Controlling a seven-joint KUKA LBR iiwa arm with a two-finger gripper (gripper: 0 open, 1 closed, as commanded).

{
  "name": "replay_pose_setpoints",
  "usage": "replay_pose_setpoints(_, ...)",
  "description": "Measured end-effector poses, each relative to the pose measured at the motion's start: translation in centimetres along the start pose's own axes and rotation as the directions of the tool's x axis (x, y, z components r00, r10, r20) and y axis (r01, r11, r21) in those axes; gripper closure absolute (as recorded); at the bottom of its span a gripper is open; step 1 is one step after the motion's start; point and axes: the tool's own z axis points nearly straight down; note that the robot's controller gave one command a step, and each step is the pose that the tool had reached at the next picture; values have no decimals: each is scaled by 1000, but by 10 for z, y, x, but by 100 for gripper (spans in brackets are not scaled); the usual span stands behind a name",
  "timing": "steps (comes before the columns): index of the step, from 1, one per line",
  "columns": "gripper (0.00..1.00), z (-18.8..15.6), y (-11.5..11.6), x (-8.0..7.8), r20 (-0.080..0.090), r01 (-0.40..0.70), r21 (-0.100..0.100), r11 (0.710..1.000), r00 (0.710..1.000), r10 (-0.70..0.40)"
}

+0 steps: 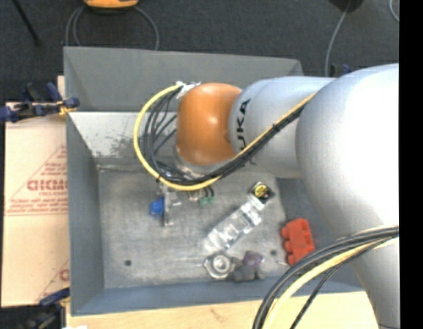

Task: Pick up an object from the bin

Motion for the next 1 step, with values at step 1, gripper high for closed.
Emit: replay_pose_setpoints(1,100,-145,7,-2,-10,186,2,983,983,-186)
